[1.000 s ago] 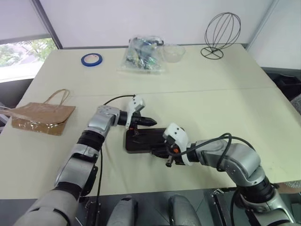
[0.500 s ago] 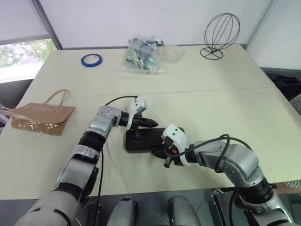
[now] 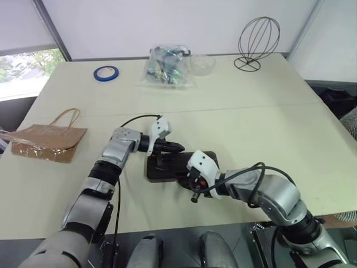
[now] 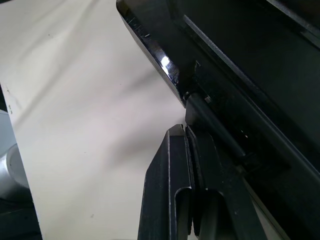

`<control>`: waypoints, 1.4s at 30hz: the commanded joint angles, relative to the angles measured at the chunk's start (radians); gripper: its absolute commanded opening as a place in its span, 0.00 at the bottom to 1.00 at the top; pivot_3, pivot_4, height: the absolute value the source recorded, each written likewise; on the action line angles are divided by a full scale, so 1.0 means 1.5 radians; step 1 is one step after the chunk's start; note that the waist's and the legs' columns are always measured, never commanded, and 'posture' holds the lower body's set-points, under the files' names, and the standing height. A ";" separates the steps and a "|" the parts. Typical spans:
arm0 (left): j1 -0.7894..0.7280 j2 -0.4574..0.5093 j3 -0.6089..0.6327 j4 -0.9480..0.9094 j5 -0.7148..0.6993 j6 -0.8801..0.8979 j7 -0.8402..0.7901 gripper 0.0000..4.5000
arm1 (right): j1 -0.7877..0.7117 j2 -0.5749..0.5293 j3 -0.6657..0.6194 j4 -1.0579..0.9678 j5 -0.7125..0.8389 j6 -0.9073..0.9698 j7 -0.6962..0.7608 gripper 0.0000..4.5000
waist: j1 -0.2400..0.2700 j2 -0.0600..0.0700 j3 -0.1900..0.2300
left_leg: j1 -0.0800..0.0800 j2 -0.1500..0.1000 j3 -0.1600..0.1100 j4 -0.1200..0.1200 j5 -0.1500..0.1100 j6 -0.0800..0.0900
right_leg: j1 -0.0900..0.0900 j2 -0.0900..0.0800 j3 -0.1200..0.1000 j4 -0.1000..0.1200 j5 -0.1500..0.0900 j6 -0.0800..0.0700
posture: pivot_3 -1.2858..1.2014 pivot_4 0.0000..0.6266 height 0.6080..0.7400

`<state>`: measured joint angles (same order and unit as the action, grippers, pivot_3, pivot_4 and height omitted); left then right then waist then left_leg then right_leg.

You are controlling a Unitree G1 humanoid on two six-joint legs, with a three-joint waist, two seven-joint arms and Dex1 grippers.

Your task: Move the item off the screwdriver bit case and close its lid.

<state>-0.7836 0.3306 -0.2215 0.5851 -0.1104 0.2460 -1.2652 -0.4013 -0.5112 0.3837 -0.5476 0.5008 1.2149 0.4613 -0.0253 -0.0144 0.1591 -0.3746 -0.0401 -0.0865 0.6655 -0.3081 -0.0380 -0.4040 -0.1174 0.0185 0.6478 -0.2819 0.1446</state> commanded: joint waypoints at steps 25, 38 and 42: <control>0.112 0.022 -0.079 -0.028 0.044 -0.022 -0.034 0.00 | -0.041 -0.017 0.010 0.017 -0.134 -0.142 -0.052 0.01 | -0.014 0.000 -0.001 | 0.001 0.000 -0.001 -0.001 0.000 0.001 | 0.000 0.001 0.000 0.000 0.000 0.000 | 0.52 0.24 1.00; 0.060 0.031 0.020 -0.034 -0.007 0.009 0.031 0.00 | 0.015 -0.121 -0.096 -0.064 -0.013 -0.038 0.051 0.01 | -0.010 0.000 -0.001 | 0.001 0.000 -0.001 0.000 -0.001 0.001 | 0.000 0.000 0.000 0.000 0.000 0.000 | 0.52 0.24 1.00; 0.061 0.045 0.051 -0.086 -0.034 0.042 0.045 0.00 | 0.035 -0.164 -0.138 -0.105 0.023 -0.017 0.085 0.01 | -0.009 0.000 -0.001 | 0.000 0.000 -0.001 0.000 -0.001 0.002 | 0.000 0.000 0.000 -0.001 0.000 0.000 | 0.52 0.24 1.00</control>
<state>-0.7079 0.3885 -0.1613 0.4866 -0.1452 0.2846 -1.2069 -0.3557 -0.7439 0.2148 -0.6467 0.5036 1.1845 0.5667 -0.0395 -0.0141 0.1581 -0.3745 -0.0399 -0.0879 0.6648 -0.3095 -0.0355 -0.4043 -0.1169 0.0188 0.6470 -0.2820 0.1445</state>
